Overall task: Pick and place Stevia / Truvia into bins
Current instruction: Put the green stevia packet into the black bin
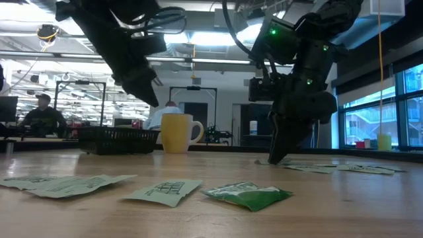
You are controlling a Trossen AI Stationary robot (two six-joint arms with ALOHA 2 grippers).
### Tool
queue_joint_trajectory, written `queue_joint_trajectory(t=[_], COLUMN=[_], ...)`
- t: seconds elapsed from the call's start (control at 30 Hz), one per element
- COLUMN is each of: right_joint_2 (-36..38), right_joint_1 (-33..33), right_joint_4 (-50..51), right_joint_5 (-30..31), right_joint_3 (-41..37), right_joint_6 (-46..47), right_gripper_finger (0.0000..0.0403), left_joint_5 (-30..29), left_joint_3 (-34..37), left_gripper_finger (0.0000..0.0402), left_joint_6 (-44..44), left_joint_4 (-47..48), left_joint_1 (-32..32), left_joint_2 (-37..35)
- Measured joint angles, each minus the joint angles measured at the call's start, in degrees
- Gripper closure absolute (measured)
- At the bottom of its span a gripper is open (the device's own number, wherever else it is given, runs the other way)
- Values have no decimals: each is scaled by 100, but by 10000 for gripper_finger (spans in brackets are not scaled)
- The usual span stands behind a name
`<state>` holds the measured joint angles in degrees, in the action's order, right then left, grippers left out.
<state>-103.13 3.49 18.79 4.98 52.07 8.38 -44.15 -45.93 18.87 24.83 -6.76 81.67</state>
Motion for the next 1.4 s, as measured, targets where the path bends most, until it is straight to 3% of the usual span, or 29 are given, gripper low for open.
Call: queue_joint_trajectory(t=[0.2, 0.37, 0.57, 0.73, 1.07, 1.4], right_joint_2=[-7, -19, -56, -37, -27, -22], right_joint_1=[-7, 8, 17, 15, 17, 15], right_joint_4=[-239, -589, -841, -1446, -2252, -2435], right_joint_5=[34, -105, -1294, -2198, -3054, -2884], right_joint_3=[-16, 52, 492, 702, 739, 745], right_joint_6=[-217, -290, -527, -717, -538, 103], right_gripper_finger=[394, 393, 396, 398, 400, 400], left_joint_5=[922, 1871, 3083, 3805, 3910, 3305], left_joint_3=[0, 0, 0, -2, 6, 7], left_gripper_finger=[325, 322, 316, 307, 297, 297], left_joint_6=[-61, -860, -2097, -2587, -3572, -3682], left_joint_4=[-432, -844, -1658, -2495, -2763, -2992], left_joint_1=[0, 0, 0, -32, -397, -762], left_joint_2=[2, 37, 155, 399, 861, 946])
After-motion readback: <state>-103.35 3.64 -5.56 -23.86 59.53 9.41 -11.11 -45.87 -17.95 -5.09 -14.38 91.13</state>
